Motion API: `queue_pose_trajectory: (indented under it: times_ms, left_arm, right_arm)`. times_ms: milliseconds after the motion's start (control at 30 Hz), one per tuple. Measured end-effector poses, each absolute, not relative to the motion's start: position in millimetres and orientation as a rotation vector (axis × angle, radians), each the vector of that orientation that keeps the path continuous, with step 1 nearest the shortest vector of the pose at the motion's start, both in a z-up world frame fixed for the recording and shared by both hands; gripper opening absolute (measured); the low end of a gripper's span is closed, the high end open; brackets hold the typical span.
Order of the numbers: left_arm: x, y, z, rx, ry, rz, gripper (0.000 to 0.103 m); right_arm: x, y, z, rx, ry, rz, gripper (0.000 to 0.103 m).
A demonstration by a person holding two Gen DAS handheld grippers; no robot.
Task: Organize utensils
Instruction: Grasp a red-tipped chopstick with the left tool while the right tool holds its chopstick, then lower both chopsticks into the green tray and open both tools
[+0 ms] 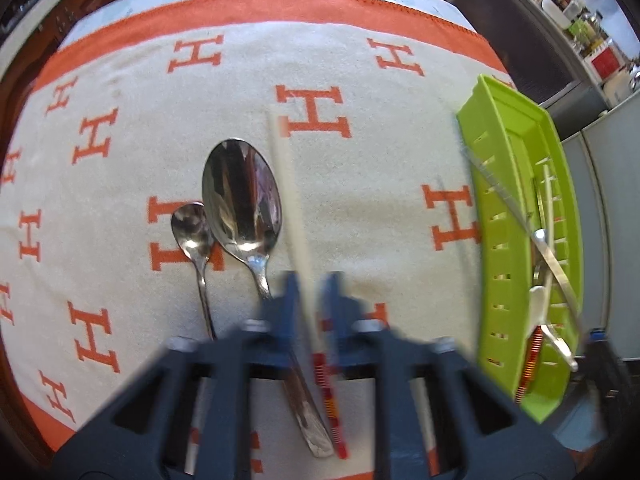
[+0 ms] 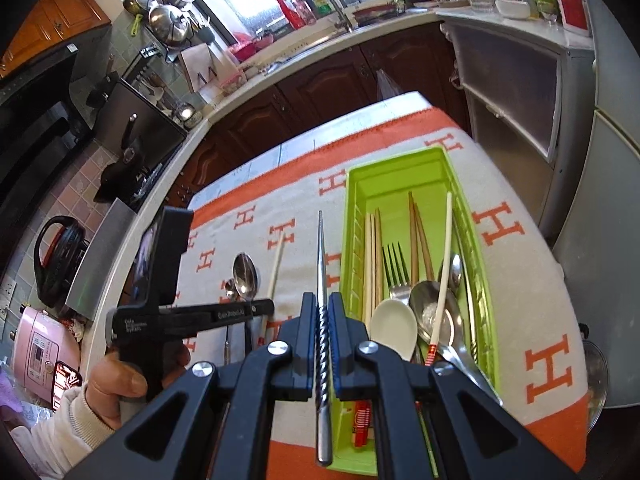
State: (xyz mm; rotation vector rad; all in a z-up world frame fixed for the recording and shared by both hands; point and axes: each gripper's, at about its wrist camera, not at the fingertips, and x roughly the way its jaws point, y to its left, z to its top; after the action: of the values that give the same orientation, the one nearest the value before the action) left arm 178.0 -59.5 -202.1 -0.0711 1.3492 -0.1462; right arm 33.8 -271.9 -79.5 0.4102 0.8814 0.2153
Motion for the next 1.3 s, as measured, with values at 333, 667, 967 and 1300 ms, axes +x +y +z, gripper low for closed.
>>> queue_pose_trajectory:
  times_ms: [333, 667, 967, 1300]
  left_arm:
    - [157, -89, -158, -0.123, 1.296, -0.311, 0.003]
    - [146, -127, -102, -0.124, 1.243, -0.451, 0.003]
    - [140, -146, -95, -0.116, 1.268, -0.472, 0.003]
    - [150, -169, -114, -0.115, 1.315, -0.474, 0.003]
  right_arm:
    - [28, -300, -80, 0.382, 0.834, 0.021, 0.006]
    - [43, -322, -111, 0.48, 0.934, -0.007, 0.007]
    - [31, -331, -114, 0.55, 0.928, 0.039, 0.007]
    - [14, -350, -122, 0.584, 0.94, -0.008, 0.007]
